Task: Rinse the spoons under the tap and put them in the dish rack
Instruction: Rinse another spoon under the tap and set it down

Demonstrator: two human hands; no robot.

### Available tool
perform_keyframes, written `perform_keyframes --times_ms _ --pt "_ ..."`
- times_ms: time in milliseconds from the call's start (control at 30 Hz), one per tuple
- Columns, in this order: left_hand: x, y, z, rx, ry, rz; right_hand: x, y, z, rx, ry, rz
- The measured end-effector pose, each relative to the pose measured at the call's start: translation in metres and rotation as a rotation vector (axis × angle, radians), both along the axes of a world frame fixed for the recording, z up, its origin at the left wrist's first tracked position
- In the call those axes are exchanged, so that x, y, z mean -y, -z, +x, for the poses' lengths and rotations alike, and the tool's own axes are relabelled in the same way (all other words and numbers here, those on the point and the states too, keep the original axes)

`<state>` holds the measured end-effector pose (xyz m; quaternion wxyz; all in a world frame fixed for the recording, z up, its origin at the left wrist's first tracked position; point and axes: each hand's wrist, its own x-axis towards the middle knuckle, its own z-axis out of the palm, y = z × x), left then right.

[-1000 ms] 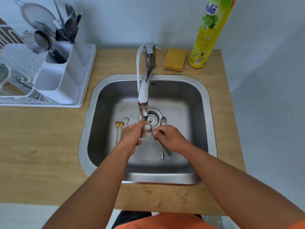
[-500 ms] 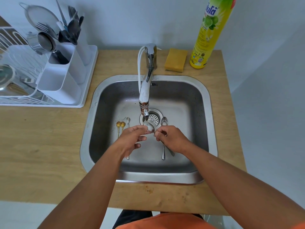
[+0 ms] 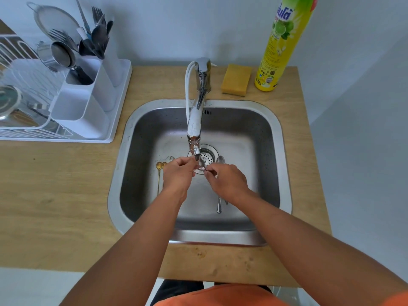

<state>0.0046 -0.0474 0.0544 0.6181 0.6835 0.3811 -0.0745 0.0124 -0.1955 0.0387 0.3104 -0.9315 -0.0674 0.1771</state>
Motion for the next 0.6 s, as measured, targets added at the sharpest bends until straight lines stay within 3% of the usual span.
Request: perform_keyframes --times_ms 100,200,367,600 --pt "-0.003 0.001 -0.003 0.051 -0.055 0.047 -0.007 -0.001 0.001 -0.056 0.037 0.029" --pt "-0.011 0.004 -0.009 0.034 -0.039 0.100 -0.013 0.001 0.007 -0.231 0.211 0.289" --pt "-0.019 0.010 -0.024 -0.107 0.199 0.055 -0.025 -0.006 0.015 -0.394 0.410 0.579" --pt "-0.027 0.005 -0.049 -0.163 0.513 -0.055 -0.030 -0.011 0.019 -0.515 0.508 0.594"
